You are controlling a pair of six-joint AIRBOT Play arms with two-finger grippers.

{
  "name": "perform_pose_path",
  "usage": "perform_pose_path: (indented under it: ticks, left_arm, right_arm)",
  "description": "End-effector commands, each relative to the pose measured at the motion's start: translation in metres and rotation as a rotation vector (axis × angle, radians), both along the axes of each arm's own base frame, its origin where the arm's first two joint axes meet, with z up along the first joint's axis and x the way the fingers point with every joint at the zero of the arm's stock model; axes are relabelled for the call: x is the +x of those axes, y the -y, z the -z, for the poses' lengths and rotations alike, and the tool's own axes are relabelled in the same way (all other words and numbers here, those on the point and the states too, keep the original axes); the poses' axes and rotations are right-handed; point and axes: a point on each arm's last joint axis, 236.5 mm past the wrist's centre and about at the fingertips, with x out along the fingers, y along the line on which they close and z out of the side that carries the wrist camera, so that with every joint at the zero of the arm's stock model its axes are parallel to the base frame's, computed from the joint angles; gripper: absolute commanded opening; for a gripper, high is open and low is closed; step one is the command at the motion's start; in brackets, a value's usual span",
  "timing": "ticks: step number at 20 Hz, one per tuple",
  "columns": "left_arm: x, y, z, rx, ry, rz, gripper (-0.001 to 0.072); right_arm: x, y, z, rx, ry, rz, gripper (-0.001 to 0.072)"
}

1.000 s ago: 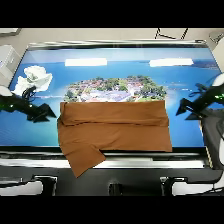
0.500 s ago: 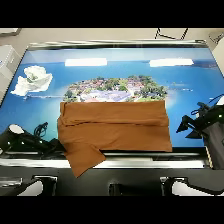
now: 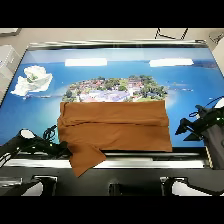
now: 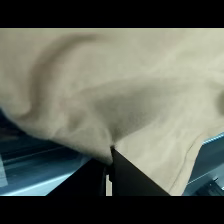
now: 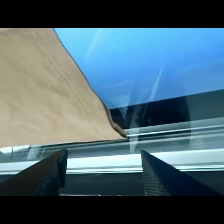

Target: Fold the clothes and pants, and hang the long-sleeved shirts on hangers.

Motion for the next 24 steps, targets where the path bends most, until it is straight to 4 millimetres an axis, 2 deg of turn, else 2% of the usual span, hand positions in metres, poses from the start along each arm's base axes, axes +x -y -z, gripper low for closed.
perform_pose_path:
  ticks: [1,4,6,9,11,13,14,15,17,19,21,24]
  left_arm:
    - [-0.002,0.006,-0.004,-0.016,0.003,0.008,0.0026]
    - [0.0,0.005,-0.007,-0.013,0.022,0.016,0.0026]
    - [0.0,0.005,-0.008,-0.012,0.028,0.016,0.0026]
    - [0.001,0.005,-0.008,-0.012,0.03,0.015,0.0026]
    - [0.001,0.005,-0.008,-0.012,0.03,0.015,0.0026]
    - [0.001,0.005,-0.008,-0.011,0.032,0.016,0.0026]
    - [0.004,0.004,-0.01,-0.011,0.038,0.016,0.0026]
    - [0.008,0.003,-0.011,-0.008,0.05,0.017,0.0026]
    - [0.022,-0.001,-0.021,-0.008,0.088,0.024,0.0025]
    - [0.046,-0.017,-0.041,0.013,0.144,0.032,0.0026]
    - [0.08,-0.032,-0.069,0.032,0.235,0.014,0.0025]
    - [0.142,-0.044,-0.098,0.088,0.385,-0.033,0.0025]
  right_arm:
    - [-0.023,-0.01,0.015,0.038,-0.057,-0.03,0.0563]
    - [-0.04,-0.02,0.04,0.064,-0.069,-0.046,0.058]
    - [-0.039,-0.025,0.051,0.069,-0.047,-0.031,0.0579]
    - [-0.031,-0.042,0.059,0.123,-0.003,0.024,0.0577]
    - [-0.028,-0.052,0.063,0.155,0.016,0.05,0.0527]
    - [-0.027,-0.053,0.065,0.156,0.024,0.063,0.0343]
    - [-0.028,-0.055,0.064,0.163,0.02,0.063,0.0222]
    - [-0.029,-0.056,0.062,0.172,0.012,0.061,0.0058]
    - [-0.032,-0.06,0.055,0.205,0.012,0.013,0.0045]
    - [-0.023,-0.056,0.041,0.215,0.036,-0.026,0.0044]
    - [0.003,-0.048,0.022,0.193,0.075,0.024,0.0041]
    - [0.06,-0.044,0.0,0.096,0.233,-0.005,0.0041]
